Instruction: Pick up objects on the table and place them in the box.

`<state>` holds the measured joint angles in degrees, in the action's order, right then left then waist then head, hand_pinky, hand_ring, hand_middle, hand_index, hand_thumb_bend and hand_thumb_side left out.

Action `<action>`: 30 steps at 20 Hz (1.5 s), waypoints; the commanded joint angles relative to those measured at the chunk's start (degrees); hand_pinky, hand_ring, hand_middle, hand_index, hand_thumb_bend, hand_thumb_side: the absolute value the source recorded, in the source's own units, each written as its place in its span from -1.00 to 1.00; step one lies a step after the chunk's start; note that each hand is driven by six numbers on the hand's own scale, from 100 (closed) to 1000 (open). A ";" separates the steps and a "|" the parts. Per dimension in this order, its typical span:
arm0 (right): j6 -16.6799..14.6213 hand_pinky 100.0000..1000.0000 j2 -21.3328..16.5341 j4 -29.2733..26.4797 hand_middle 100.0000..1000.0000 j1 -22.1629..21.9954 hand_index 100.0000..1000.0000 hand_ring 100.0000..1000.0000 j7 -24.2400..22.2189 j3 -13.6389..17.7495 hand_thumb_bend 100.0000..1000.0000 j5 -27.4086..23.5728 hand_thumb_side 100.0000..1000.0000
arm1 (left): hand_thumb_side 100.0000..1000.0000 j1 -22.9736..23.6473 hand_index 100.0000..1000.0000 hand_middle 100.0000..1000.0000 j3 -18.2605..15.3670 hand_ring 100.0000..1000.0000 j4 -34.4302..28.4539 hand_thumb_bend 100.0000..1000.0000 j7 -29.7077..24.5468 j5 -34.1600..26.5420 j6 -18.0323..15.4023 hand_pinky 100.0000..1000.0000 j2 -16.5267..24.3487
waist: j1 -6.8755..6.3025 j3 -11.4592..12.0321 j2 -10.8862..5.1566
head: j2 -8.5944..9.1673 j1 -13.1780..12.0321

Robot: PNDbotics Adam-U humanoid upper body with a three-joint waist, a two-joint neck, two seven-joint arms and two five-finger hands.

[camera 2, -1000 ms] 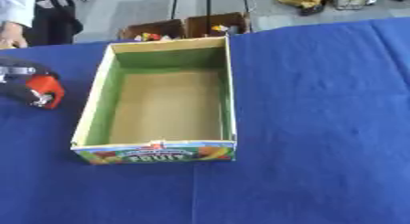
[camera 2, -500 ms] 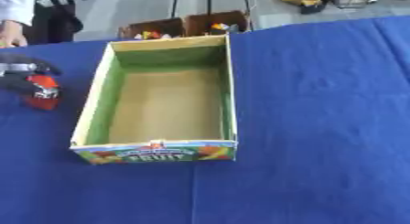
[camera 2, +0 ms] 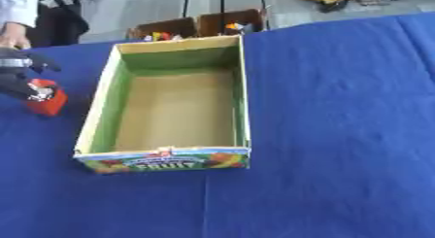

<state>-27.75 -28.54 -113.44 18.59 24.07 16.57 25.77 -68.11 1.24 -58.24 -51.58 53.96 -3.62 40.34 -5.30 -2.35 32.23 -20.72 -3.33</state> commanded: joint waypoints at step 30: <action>1.14 0.05 -0.63 -1.15 -0.14 -1.07 0.32 0.23 0.40 1.01 -1.00 -1.08 0.89 | 1.00 -0.13 1.00 0.71 -0.72 0.66 1.45 -0.01 -0.39 6.32 21.21 0.38 1.80 | -1.23 0.59 -2.33 | -0.81 0.75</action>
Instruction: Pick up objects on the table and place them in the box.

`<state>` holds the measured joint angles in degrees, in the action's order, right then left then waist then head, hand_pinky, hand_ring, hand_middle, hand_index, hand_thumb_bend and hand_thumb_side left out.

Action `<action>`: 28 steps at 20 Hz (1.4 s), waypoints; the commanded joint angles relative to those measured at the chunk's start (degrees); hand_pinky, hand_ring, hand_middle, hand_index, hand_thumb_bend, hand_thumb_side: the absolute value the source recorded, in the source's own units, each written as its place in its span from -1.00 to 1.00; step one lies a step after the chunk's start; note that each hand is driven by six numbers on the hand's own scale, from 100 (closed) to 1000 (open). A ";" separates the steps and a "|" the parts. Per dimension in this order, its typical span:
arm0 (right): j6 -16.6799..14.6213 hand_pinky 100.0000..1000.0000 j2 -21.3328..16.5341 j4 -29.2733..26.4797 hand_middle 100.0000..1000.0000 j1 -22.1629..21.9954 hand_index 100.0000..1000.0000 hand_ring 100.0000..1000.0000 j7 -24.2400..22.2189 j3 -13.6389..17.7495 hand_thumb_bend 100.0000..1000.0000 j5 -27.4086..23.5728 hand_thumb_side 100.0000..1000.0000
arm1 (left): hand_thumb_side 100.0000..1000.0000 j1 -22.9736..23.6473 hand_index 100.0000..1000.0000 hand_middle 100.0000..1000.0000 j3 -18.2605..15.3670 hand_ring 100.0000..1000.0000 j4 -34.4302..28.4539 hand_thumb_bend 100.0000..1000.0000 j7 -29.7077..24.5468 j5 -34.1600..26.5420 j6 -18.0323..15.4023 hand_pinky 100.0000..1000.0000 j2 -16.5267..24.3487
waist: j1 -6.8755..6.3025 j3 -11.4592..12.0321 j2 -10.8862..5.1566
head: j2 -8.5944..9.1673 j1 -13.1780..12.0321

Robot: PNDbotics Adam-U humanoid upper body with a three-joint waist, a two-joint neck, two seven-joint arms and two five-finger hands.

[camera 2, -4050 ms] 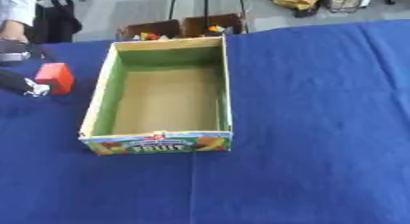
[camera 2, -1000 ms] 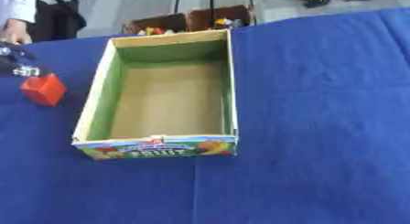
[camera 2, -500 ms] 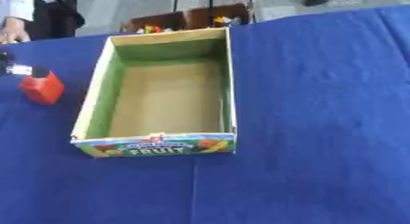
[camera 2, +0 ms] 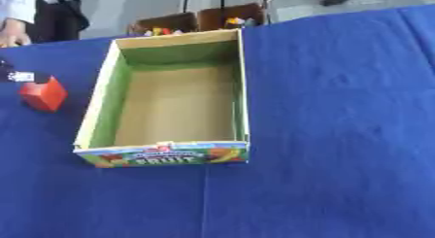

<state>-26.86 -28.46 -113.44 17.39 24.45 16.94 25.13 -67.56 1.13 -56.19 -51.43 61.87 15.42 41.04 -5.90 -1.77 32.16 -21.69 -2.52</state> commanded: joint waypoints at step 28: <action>0.53 0.05 0.06 -1.15 -0.16 0.21 0.26 0.23 -0.06 0.74 -1.00 -1.05 0.89 | 1.00 0.01 1.00 0.60 1.23 0.56 0.60 0.34 -0.52 0.04 5.20 0.21 -0.79 | -0.18 -0.01 -2.27 | 0.10 0.05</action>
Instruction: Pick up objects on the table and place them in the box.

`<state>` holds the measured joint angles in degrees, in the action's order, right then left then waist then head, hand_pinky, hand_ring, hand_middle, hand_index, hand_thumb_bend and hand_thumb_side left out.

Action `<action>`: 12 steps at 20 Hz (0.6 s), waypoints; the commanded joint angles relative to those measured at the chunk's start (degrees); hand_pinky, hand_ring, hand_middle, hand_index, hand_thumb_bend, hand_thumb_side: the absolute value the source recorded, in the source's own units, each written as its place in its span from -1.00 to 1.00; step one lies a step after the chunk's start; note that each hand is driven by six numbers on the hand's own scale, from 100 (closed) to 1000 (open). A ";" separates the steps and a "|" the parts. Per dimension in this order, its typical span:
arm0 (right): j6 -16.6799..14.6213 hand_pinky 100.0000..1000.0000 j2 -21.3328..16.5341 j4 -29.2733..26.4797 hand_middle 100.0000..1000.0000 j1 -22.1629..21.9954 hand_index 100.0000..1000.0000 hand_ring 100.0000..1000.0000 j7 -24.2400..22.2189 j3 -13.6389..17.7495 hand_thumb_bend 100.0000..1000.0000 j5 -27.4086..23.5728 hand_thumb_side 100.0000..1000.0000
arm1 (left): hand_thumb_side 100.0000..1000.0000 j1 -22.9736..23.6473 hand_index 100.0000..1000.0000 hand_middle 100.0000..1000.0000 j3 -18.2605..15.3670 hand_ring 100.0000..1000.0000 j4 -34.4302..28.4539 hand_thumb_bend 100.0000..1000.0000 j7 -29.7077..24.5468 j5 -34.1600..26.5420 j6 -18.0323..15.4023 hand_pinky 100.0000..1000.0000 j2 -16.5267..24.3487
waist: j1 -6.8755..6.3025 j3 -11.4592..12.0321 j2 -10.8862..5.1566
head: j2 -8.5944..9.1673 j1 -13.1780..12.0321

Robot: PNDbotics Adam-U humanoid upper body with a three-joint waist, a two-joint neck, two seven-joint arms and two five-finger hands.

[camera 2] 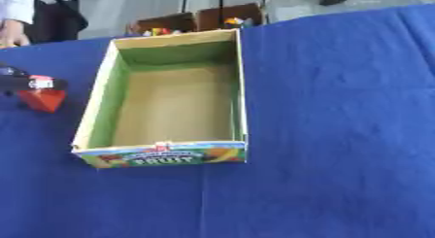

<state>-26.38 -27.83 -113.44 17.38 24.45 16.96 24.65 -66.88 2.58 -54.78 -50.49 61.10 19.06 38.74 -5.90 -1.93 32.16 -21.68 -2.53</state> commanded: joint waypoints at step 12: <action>0.09 0.05 -0.13 -1.15 -0.17 0.11 0.24 0.23 0.30 0.89 -1.00 -0.70 0.89 | 1.00 -0.17 1.00 0.43 -0.41 0.34 -0.33 -0.29 -0.58 -4.32 3.06 -0.05 0.76 | 0.24 0.32 -2.32 | -0.06 0.05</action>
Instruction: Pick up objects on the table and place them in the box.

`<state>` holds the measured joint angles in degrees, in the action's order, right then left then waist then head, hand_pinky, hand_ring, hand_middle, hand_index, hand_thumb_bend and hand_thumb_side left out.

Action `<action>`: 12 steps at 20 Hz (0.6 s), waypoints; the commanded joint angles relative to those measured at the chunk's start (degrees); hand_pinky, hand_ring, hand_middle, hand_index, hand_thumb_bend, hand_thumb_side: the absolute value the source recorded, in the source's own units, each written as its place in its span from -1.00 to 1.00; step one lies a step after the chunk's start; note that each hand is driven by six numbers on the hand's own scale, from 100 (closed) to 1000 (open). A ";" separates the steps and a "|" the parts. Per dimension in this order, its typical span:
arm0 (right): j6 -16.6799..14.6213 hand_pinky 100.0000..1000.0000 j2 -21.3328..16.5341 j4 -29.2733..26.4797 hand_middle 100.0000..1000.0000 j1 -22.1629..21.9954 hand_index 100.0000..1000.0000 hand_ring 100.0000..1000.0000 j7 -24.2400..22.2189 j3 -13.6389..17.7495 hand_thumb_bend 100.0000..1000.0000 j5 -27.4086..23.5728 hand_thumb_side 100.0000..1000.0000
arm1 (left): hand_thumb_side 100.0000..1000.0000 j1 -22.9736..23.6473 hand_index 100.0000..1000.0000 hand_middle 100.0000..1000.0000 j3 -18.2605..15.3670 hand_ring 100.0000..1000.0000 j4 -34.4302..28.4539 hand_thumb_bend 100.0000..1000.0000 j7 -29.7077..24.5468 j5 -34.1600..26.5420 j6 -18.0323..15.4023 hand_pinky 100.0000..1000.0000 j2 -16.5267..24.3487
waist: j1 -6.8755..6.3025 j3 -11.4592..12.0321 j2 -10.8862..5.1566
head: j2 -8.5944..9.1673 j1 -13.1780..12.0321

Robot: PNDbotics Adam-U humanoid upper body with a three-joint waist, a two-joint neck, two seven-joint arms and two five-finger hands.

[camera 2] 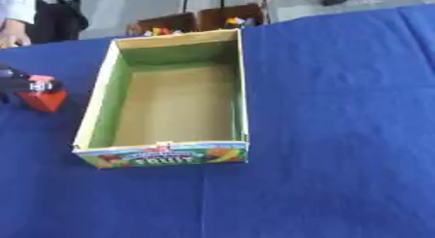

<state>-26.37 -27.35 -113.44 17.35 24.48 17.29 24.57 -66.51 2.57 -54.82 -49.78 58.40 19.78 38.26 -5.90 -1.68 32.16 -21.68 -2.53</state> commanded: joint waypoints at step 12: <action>0.12 0.05 -0.40 -1.15 -0.18 0.29 0.23 0.23 1.13 0.74 -1.00 -0.60 0.88 | 0.85 0.00 1.00 0.44 0.17 0.22 0.93 -0.53 0.23 -4.53 3.57 -0.17 1.01 | 0.50 -0.07 -2.09 | 0.11 0.02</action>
<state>-26.20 -26.97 -113.44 17.36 25.27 17.46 24.54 -66.32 2.58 -54.14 -47.80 54.40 21.76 38.26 -5.88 -1.69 32.16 -21.68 -2.53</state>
